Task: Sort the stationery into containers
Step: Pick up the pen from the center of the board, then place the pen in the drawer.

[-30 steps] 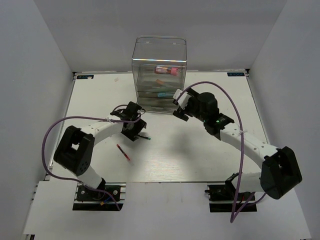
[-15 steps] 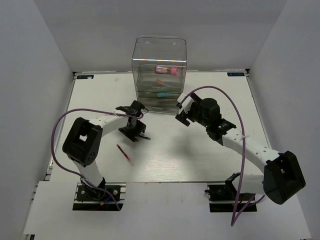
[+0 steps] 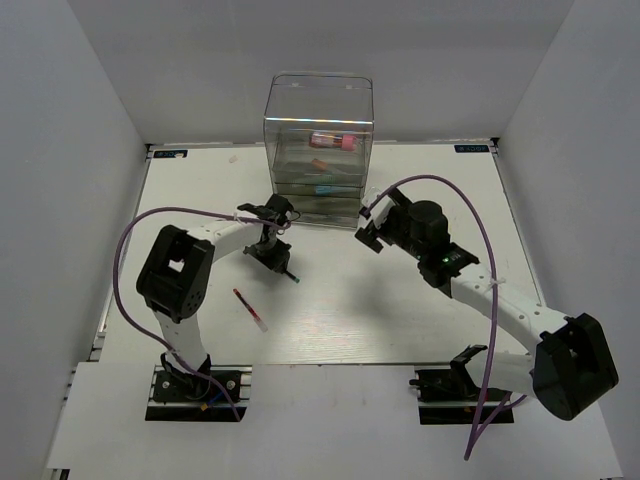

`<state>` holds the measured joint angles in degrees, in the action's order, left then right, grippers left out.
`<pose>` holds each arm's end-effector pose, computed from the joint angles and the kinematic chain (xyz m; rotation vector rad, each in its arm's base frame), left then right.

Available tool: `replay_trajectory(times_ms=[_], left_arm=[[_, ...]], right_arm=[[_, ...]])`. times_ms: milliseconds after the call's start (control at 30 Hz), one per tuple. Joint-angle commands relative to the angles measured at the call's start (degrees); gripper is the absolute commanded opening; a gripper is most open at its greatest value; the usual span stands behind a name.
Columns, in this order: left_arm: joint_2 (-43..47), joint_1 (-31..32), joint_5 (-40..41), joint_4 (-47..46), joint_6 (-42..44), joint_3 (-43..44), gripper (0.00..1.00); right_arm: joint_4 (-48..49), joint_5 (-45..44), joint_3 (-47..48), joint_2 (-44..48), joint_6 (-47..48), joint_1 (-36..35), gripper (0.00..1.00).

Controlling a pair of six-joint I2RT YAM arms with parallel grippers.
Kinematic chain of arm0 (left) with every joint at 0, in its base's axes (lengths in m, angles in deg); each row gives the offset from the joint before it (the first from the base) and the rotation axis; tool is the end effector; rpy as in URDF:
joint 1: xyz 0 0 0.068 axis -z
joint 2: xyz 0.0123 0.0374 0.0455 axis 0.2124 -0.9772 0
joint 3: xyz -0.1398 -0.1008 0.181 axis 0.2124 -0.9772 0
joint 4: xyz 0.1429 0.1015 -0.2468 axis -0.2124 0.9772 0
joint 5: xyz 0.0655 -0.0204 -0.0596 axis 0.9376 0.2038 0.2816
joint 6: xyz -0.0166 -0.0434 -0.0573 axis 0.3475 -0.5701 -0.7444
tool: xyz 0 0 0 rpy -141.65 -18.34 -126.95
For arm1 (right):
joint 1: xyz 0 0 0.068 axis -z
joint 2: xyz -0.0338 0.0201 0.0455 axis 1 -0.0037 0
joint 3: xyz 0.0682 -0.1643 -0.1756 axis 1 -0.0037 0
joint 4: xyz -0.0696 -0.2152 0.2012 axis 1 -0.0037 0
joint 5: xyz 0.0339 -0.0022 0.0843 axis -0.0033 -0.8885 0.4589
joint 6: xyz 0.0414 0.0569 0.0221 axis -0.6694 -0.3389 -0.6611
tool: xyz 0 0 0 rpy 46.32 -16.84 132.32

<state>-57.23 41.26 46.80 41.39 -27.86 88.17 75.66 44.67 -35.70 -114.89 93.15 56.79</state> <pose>0.3238 -0.1699 0.0812 -1.3106 2.6683 -0.0111 0.2908 0.1923 0.2380 -0.9971 1.4798 0.0460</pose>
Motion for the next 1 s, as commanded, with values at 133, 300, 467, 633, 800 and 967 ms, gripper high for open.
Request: replay_trajectory(times_ms=[133,300,467,633,800,967], left_arm=[[8.17,0.80,-1.53,-12.32,3.31,-6.22,0.13],[12.24,0.80,-1.01,-20.58,4.64,-4.64,0.06],[8.38,0.80,-1.62,-21.21,2.28,5.10,0.06],[1.52,0.80,-2.67,-21.73,-4.58,11.44,0.06],[-3.49,0.80,-2.67,-22.27,-11.00,15.83,0.05],[-5.87,0.80,-1.45,-23.40,-14.87,17.69,0.05]], right_arm=[[4.36,-2.30,-1.25,0.71,-1.88,0.38,0.90],[5.95,-4.07,-2.40,-0.09,-2.41,1.18,0.89],[5.51,-0.72,-2.31,-0.35,-3.20,1.62,0.19],[6.30,0.16,-3.01,0.18,-3.46,2.23,0.11],[6.82,0.42,-3.46,0.62,-3.99,2.85,0.11],[7.00,0.77,-3.72,0.97,-4.17,3.29,0.11]])
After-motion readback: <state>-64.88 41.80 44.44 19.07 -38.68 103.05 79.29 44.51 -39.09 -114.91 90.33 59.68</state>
